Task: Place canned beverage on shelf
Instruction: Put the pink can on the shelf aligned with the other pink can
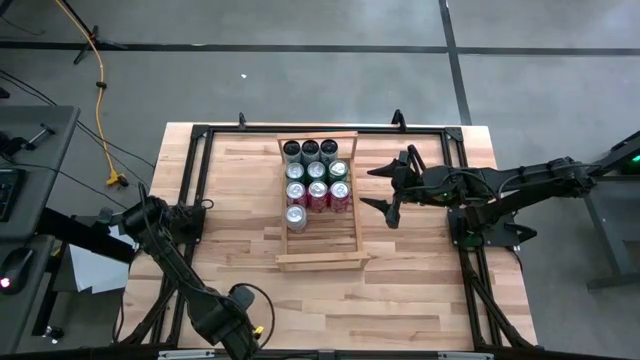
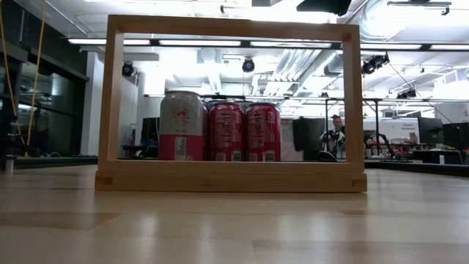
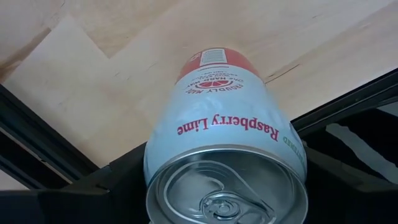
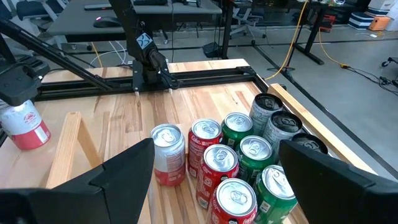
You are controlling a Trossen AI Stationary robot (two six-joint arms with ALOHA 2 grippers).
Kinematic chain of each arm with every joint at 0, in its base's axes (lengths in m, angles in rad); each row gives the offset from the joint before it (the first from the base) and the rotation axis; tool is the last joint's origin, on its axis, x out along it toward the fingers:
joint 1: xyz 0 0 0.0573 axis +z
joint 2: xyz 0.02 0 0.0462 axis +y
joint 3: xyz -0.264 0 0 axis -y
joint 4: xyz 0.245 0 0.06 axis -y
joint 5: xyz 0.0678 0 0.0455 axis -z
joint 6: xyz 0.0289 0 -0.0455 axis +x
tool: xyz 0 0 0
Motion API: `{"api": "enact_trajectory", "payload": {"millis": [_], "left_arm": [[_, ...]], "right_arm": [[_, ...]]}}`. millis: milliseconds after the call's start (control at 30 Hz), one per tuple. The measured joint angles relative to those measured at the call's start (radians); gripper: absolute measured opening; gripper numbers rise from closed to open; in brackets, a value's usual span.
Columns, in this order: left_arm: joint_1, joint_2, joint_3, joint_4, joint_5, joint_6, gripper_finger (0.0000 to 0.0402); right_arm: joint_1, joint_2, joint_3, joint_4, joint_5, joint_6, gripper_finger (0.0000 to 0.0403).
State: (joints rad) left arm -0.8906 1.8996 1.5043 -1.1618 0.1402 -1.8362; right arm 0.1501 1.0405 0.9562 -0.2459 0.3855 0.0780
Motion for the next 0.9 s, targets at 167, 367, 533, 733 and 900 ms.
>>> {"api": "enact_trajectory", "payload": {"millis": [167, 367, 533, 733, 900], "left_arm": [[0.000, 0.000, 0.000, -0.002, -0.001, 0.049, 0.0282], [0.008, -0.029, 0.000, -0.010, -0.005, 0.139, 0.0282], [0.019, -0.115, 0.000, -0.099, -0.068, 0.222, 0.0282], [0.059, -0.306, 0.000, -0.238, -0.201, 0.298, 0.0282], [0.150, -0.471, 0.000, -0.288, -0.363, 0.493, 0.0282]], "right_arm": [[0.000, 0.000, 0.000, 0.000, 0.000, 0.001, 0.0330], [0.000, 0.000, 0.000, 0.000, 0.000, 0.043, 0.0330], [0.000, 0.000, 0.000, 0.001, 0.001, 0.053, 0.0330], [0.000, 0.000, 0.000, 0.003, 0.001, 0.110, 0.0330], [0.000, 0.000, 0.000, 0.057, -0.003, 0.212, 0.0330]]}}
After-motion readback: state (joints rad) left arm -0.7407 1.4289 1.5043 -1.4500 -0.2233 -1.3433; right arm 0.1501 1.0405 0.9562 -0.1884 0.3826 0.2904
